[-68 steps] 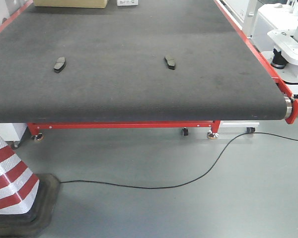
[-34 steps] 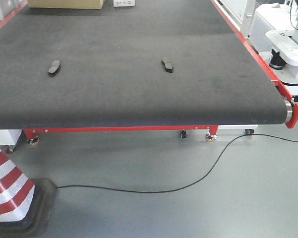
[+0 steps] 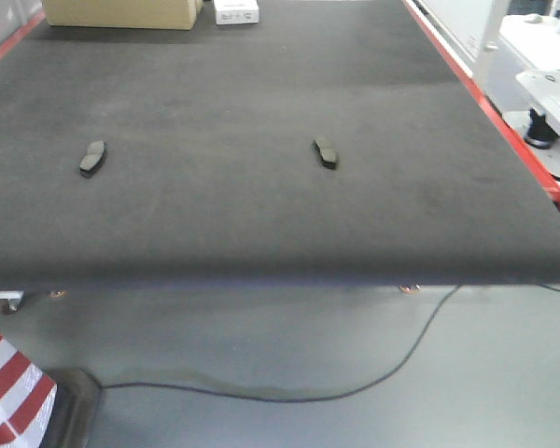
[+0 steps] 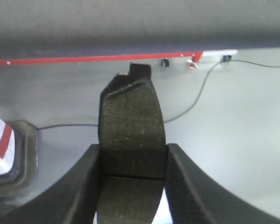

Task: Move and align brake pads A on conveyor
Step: 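Turn and drive up to the black belt conveyor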

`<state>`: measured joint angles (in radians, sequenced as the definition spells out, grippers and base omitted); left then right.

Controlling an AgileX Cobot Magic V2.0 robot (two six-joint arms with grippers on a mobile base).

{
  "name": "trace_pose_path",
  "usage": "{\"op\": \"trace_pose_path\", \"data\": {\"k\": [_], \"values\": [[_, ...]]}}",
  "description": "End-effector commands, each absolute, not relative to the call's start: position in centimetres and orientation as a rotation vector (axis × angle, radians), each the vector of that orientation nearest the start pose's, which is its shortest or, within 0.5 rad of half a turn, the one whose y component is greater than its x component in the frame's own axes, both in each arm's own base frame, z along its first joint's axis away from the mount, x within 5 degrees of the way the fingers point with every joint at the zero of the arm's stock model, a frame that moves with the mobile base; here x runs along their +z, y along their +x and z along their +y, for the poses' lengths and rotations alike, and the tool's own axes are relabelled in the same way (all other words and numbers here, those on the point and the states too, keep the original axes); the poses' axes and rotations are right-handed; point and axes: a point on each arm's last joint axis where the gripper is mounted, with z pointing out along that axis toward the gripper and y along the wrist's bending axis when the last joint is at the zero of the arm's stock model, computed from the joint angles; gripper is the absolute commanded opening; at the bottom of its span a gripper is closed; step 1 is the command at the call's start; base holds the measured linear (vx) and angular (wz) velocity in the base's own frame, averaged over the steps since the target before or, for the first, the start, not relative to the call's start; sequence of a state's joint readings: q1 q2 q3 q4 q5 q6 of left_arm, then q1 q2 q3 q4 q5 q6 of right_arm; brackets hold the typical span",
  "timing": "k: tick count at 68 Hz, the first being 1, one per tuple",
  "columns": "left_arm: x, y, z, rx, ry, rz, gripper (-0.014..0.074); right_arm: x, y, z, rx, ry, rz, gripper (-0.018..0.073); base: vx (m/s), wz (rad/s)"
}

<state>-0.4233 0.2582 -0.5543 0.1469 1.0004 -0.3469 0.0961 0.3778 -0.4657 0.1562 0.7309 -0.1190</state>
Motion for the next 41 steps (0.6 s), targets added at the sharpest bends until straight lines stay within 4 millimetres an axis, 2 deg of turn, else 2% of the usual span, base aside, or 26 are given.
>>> {"op": "trace_pose_path", "data": {"k": [1, 41], "values": [[30.84, 4.08, -0.63, -0.286, 0.107, 2.091, -0.0006, 29.62, 7.5, 1.59, 0.157, -0.156, 2.01, -0.0004, 0.32, 0.13], [30.84, 4.08, -0.63, -0.286, 0.107, 2.091, -0.0006, 29.62, 7.5, 1.59, 0.157, -0.156, 2.01, -0.0004, 0.31, 0.1]]}}
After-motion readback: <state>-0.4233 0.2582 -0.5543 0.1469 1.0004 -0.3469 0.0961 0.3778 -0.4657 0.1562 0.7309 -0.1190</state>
